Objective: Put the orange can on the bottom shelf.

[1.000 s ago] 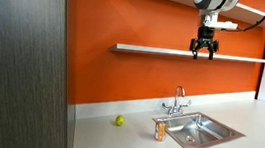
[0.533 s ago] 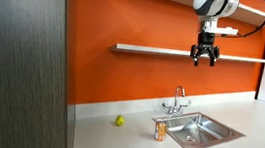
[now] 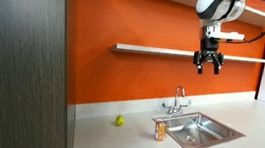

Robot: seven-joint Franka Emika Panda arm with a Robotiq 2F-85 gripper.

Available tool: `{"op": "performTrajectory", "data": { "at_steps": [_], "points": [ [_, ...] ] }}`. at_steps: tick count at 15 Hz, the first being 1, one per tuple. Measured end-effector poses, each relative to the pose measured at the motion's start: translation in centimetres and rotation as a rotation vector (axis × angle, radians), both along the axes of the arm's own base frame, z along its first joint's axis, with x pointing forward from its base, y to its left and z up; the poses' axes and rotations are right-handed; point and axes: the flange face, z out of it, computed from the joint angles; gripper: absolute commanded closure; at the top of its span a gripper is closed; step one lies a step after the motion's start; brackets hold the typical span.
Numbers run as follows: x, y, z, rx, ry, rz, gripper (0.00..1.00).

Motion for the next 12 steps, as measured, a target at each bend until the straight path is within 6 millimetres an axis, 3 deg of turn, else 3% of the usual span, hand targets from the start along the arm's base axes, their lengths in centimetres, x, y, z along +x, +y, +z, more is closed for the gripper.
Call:
{"op": "performTrajectory", "data": {
  "at_steps": [5,12],
  "points": [
    [-1.6,2.7,-3.4,0.001,0.051,0.058,0.0],
    [-1.1,4.4,-7.5,-0.005,0.032,0.101,0.0]
  ]
}}
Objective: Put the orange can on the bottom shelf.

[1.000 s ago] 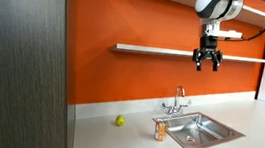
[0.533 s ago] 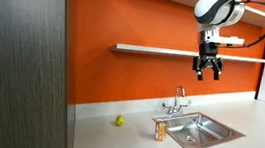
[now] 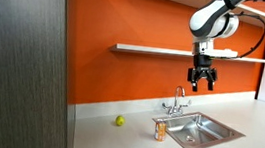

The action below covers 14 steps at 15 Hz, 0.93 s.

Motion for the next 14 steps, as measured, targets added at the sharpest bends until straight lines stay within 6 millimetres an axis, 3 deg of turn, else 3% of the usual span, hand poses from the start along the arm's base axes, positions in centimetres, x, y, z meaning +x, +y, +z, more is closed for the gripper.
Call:
{"op": "performTrajectory", "data": {
  "at_steps": [7,14],
  "points": [
    [0.7,0.6,-3.7,-0.001,0.027,0.017,0.0],
    [1.2,2.7,-7.3,-0.005,0.036,0.071,0.0]
  ]
}}
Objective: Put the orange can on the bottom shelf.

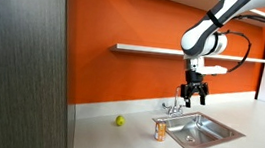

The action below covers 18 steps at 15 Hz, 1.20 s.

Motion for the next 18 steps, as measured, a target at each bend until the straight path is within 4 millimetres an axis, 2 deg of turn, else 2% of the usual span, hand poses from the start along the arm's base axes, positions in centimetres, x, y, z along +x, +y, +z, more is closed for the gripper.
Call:
{"op": "performTrajectory", "data": {
  "at_steps": [5,13,18],
  "points": [
    [-0.8,1.1,-2.3,0.004,-0.007,0.027,0.0],
    [-3.9,1.7,-6.3,0.011,0.023,0.045,0.0],
    [-3.4,3.1,-7.8,0.012,-0.028,0.085,0.0]
  ]
}}
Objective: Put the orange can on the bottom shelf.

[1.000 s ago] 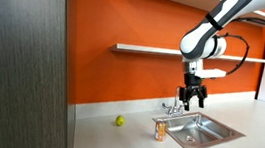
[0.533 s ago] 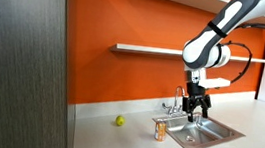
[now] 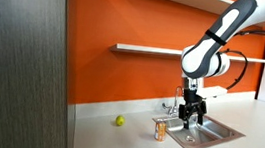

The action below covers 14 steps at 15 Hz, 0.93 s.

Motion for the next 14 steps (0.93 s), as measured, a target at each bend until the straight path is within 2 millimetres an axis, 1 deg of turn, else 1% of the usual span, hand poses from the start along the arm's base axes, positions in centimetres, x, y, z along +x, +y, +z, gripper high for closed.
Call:
{"op": "performTrajectory", "data": {
  "at_steps": [2,8,14],
  "points": [
    [0.3,0.5,-0.8,0.001,-0.01,0.013,0.0],
    [0.8,1.1,-3.6,0.008,-0.022,0.03,0.0],
    [2.1,1.3,-5.4,0.018,-0.06,0.031,0.0]
  ]
}}
